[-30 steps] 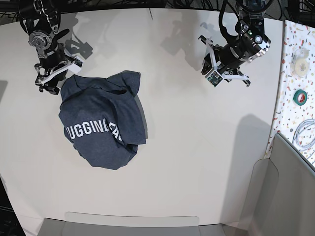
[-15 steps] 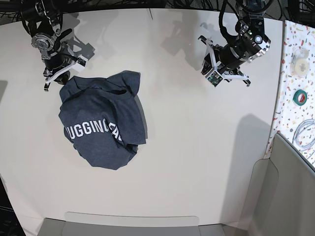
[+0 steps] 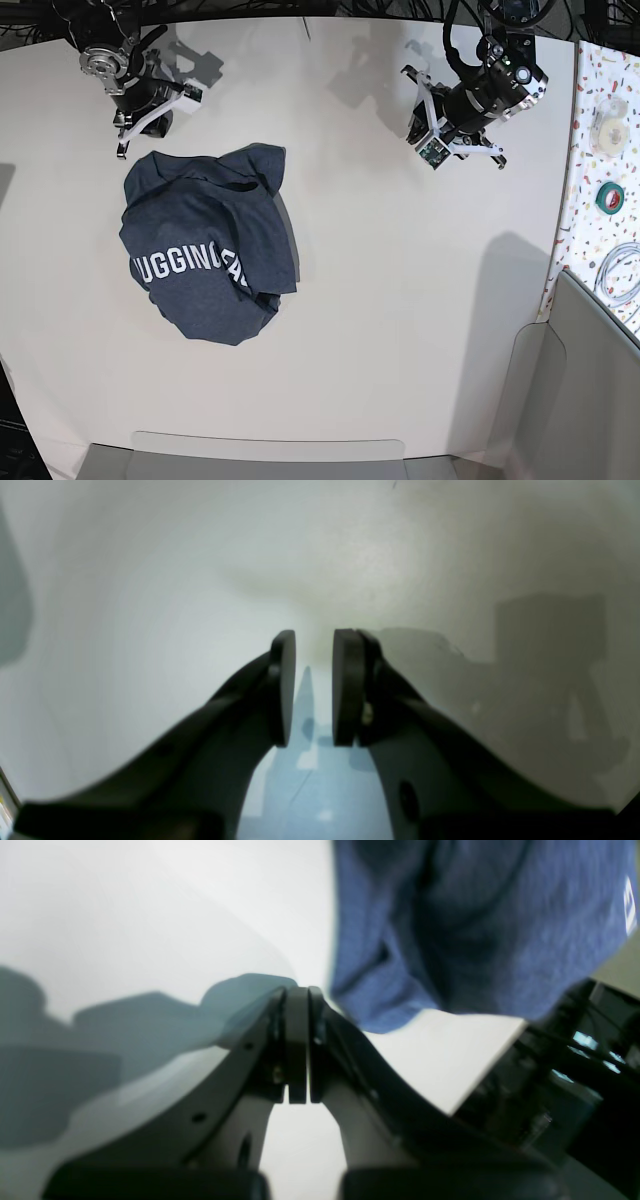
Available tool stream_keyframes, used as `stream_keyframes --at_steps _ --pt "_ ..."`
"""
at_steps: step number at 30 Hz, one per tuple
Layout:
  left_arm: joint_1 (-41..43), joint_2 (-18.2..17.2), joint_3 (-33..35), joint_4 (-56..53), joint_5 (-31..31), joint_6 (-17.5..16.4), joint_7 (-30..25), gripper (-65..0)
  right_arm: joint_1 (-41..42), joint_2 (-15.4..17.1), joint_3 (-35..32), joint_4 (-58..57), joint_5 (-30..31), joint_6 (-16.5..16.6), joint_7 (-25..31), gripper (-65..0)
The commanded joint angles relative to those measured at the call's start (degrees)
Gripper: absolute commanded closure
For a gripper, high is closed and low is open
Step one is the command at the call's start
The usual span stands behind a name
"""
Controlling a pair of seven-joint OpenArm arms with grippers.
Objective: Layout the t-shirt on the table in an organized manner, then fold the t-shirt properly
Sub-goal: 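Position the right gripper over the t-shirt's edge nearest it, then lower the right gripper and pinch the t-shirt edge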
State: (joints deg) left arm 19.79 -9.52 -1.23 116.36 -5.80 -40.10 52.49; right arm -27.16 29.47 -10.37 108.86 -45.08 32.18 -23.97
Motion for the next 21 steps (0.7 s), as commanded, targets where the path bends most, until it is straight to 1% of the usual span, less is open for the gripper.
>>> stream_keyframes --at_steps 1,3,7,9,11,16,18,21 --pt "0.12 -0.28 -0.13 1.23 -0.48 0.23 -0.75 -13.3 -0.23 0.81 0.31 2.13 -0.59 -0.49 -0.61 0.0" --pt "0.12 -0.28 -0.04 1.23 -0.48 0.23 -0.75 -13.3 -1.02 0.81 0.31 3.10 -1.03 -0.49 -1.66 0.0" --pt "0.03 -0.28 -0.04 1.23 -0.48 0.23 -0.75 -13.3 -1.02 -0.07 0.57 2.92 -6.83 -0.76 -2.10 0.0" --pt "0.03 -0.28 -0.04 1.23 -0.48 0.23 -0.75 -13.3 -0.75 -1.12 0.92 2.66 -8.85 -0.76 -4.03 0.0" --pt "0.03 -0.28 -0.04 1.23 -0.48 0.23 -0.84 -13.3 -0.58 -1.30 0.83 2.66 -9.38 -0.76 -4.91 -5.0" --pt "0.12 -0.28 -0.04 1.23 -0.48 0.23 -0.84 -13.3 0.74 -1.21 0.39 2.22 -9.38 -0.49 -5.26 -22.3" --pt "0.12 -0.28 -0.04 1.23 -0.48 0.23 -0.84 -13.3 1.44 -1.21 0.48 0.90 -9.29 -0.49 -5.26 -27.5" --pt "0.21 -0.28 -0.04 1.23 -0.48 0.23 -0.84 -13.3 2.85 -1.21 0.39 -2.27 -9.29 -0.40 -4.91 -31.8"
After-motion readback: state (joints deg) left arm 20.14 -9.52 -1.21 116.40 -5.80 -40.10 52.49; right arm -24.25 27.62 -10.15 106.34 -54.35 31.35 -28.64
